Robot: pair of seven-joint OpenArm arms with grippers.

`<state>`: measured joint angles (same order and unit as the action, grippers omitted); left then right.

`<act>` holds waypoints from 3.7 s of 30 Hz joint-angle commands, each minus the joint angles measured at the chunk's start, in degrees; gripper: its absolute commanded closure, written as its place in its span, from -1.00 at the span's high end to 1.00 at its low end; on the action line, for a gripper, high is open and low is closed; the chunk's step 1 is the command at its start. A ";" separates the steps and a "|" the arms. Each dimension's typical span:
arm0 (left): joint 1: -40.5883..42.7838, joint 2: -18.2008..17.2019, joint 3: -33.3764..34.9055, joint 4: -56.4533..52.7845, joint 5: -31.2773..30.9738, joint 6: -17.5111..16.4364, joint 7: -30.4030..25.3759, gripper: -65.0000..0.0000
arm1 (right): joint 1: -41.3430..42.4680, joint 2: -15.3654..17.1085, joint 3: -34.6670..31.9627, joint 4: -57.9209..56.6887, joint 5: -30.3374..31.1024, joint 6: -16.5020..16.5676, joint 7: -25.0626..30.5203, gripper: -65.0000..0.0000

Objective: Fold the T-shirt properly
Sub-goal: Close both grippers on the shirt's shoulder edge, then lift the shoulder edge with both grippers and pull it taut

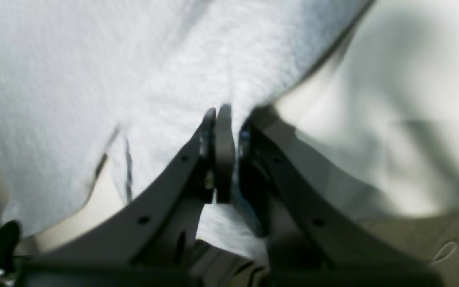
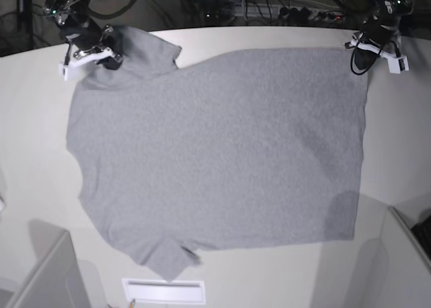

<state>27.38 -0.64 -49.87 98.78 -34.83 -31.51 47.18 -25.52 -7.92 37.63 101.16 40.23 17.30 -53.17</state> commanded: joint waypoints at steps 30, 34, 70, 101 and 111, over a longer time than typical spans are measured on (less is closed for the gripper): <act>-6.76 -0.63 9.38 10.89 -1.43 12.39 2.36 -1.00 | 21.43 2.52 -0.22 7.10 -11.00 -3.89 -17.29 -1.00; -9.49 -0.63 8.42 13.79 -1.35 12.74 10.71 -1.00 | 23.28 3.48 -0.22 5.78 -11.35 -3.89 -21.16 -1.00; -2.19 -4.67 -2.49 15.72 -16.91 14.41 16.34 -1.00 | 14.31 1.20 -0.13 12.02 -4.58 -3.89 -26.83 -1.00; -20.74 -3.88 6.04 7.81 2.08 19.86 18.62 -1.00 | 33.12 6.65 -0.31 -12.42 -4.93 -3.98 -25.03 -1.00; -23.20 -3.18 6.13 5.35 4.98 19.68 18.62 -1.00 | 38.31 6.56 -0.31 -18.31 -4.93 -3.98 -23.62 -1.00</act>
<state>4.34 -3.33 -43.66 103.28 -29.50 -11.90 66.43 11.99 -1.89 37.36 82.06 34.37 13.28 -77.12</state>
